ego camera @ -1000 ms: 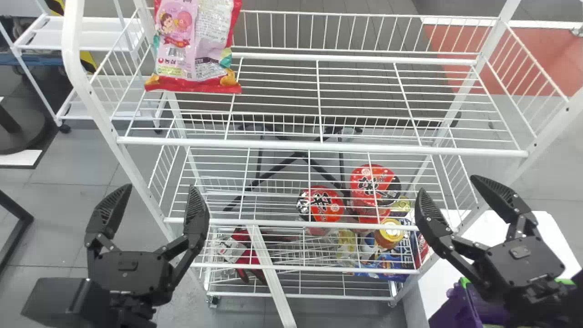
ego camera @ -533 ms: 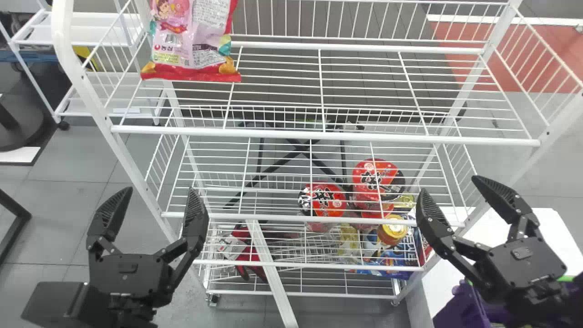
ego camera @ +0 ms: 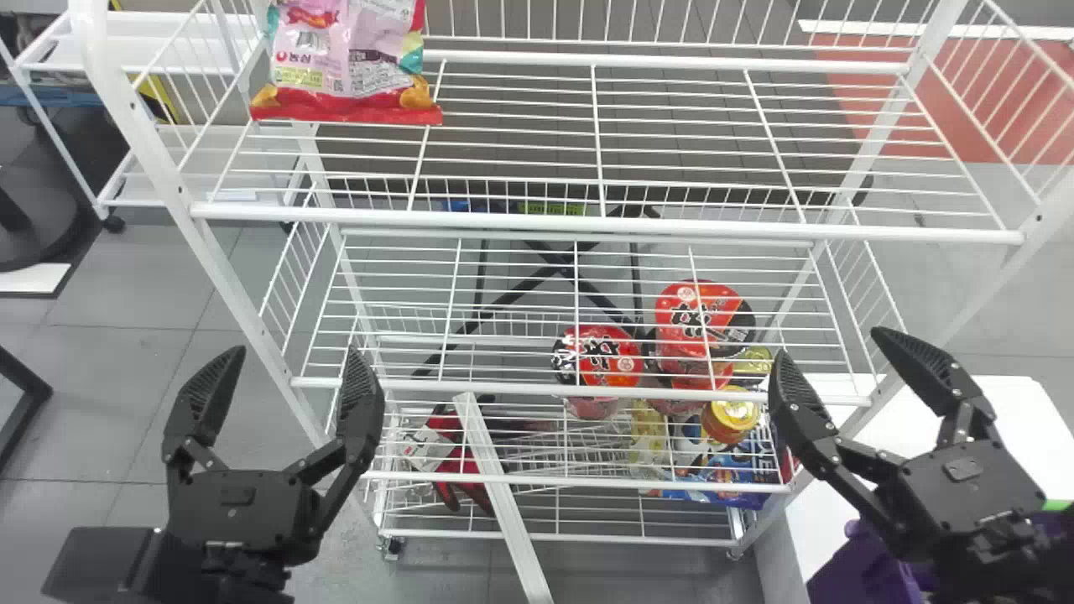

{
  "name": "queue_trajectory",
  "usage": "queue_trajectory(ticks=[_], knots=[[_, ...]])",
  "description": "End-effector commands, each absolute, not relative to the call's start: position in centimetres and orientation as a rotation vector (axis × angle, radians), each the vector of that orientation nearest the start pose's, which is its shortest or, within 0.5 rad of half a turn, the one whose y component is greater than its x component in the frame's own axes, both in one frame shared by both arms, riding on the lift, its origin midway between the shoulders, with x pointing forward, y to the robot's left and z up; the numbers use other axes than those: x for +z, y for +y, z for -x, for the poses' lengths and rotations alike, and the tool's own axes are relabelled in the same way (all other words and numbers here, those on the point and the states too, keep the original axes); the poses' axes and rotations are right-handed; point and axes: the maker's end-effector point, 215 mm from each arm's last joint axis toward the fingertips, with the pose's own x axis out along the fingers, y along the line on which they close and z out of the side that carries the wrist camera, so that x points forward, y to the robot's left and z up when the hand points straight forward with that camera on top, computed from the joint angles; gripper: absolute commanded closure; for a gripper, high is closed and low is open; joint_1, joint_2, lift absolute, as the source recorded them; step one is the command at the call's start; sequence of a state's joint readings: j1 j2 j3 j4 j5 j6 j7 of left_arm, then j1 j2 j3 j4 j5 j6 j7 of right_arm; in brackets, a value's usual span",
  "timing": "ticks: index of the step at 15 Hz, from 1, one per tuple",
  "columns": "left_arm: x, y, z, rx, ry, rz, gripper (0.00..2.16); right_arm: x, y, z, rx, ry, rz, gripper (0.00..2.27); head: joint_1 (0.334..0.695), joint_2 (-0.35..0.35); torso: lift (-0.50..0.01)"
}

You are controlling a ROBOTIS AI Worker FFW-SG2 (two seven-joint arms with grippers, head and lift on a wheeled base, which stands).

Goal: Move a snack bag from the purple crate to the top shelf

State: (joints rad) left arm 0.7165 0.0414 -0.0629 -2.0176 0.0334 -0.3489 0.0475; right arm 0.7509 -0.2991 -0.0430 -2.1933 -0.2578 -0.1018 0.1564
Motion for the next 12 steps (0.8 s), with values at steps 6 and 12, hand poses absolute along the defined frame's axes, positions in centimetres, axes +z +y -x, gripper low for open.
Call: queue_trajectory(ticks=[6, 12], knots=[[-33.43, 21.05, -36.88, -0.017, -0.087, 0.05, 0.12, -32.3, -21.83, -37.19, 0.296, 0.038, -0.009, 0.18, 0.695, -0.012, -0.252], [-33.08, 21.06, -36.86, -0.018, -0.101, 0.058, 0.12, -32.4, -21.77, -37.17, 0.296, 0.039, -0.01, 0.18, 0.695, -0.01, -0.276]])
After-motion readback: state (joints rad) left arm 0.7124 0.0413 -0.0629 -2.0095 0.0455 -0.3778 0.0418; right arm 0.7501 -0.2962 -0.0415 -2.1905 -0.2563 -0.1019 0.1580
